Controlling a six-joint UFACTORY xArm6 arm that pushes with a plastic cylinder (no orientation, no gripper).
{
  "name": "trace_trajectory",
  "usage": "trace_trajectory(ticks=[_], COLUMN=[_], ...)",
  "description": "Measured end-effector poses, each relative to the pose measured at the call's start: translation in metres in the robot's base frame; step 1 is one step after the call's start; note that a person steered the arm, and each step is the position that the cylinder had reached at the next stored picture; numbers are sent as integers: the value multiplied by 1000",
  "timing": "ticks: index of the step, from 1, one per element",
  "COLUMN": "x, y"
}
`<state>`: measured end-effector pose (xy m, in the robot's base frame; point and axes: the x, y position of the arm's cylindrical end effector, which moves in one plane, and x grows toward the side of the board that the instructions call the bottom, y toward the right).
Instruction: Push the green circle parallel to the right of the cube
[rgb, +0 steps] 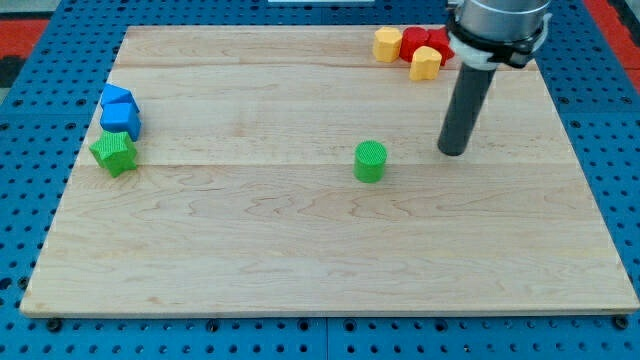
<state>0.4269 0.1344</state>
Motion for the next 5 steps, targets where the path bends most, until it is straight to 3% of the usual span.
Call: trace_trajectory(ticks=[1, 3, 5], x=[0, 17, 74], y=[-64, -120, -96])
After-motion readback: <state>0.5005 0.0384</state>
